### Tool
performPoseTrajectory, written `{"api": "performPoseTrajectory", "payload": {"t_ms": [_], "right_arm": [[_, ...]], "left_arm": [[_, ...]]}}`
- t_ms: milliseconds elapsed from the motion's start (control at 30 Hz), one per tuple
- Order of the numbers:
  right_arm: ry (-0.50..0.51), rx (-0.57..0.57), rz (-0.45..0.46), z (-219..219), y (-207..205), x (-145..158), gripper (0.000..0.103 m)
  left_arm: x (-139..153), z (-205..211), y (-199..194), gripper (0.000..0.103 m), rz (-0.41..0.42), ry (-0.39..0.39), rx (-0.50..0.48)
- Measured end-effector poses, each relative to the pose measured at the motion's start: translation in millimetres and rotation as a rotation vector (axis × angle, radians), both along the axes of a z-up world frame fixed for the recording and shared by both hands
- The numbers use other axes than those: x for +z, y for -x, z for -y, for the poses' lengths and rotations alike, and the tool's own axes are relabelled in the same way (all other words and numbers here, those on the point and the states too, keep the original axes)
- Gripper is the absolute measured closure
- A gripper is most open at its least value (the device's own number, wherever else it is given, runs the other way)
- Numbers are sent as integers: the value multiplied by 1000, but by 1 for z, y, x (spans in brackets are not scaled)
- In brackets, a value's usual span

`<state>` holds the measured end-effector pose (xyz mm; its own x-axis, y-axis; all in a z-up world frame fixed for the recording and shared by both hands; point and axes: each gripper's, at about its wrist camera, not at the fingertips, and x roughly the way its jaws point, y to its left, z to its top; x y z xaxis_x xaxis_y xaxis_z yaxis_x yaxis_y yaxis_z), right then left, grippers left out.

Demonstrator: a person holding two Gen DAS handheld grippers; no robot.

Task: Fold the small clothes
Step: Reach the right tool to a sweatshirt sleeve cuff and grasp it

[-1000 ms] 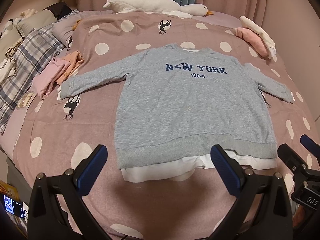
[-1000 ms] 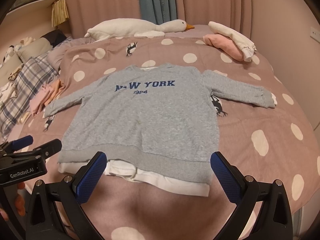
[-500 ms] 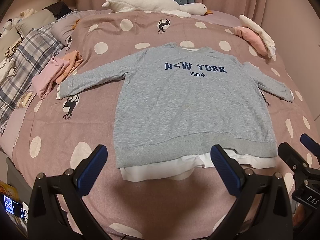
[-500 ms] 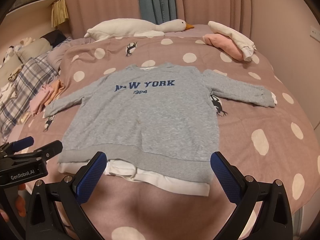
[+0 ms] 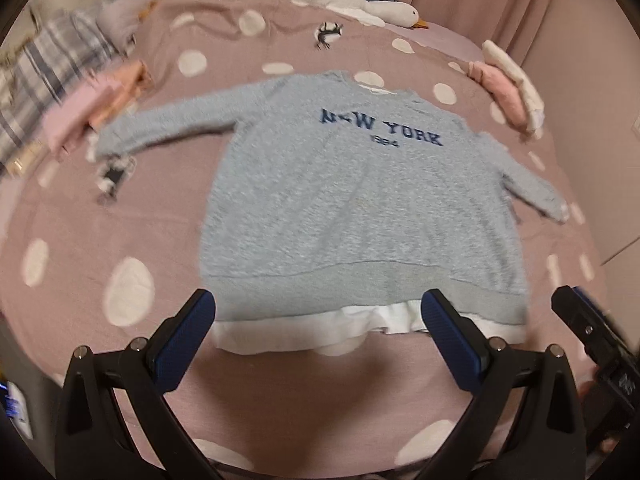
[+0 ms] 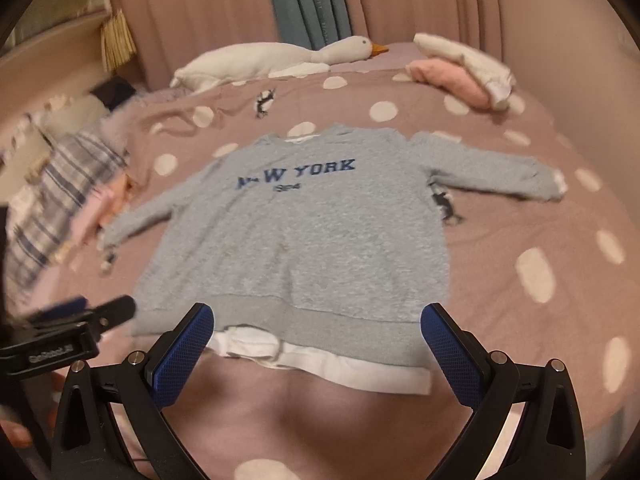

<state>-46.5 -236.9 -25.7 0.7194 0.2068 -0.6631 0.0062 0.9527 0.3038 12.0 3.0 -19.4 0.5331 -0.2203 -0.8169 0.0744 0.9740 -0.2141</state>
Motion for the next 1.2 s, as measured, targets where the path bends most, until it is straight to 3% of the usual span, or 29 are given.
{"api": "performPoseTrajectory", "payload": {"t_ms": [133, 300, 367, 567, 700, 867, 1067, 1200], "right_arm": [[-124, -75, -10, 40, -6, -10, 1], [-241, -225, 17, 107, -11, -19, 1], [-297, -297, 25, 140, -11, -27, 1], [-413, -437, 39, 210, -22, -53, 1], [-513, -497, 54, 243, -44, -69, 1], [-708, -547, 50, 281, -89, -91, 1], [-821, -642, 23, 303, -123, -107, 1], [-831, -673, 45, 315, -131, -110, 10]], "left_arm": [[-5, -8, -11, 0, -28, 152, -6], [-6, -25, -28, 0, 11, 393, 27], [-5, -28, -35, 0, -1, 433, 43], [-2, -28, -51, 0, -1, 400, 61], [-16, -31, -65, 0, -33, 348, 84], [-28, -35, -74, 0, -56, 320, 106], [-29, -36, -84, 0, -48, 275, 135], [-27, -36, -88, 0, -36, 265, 143]]}}
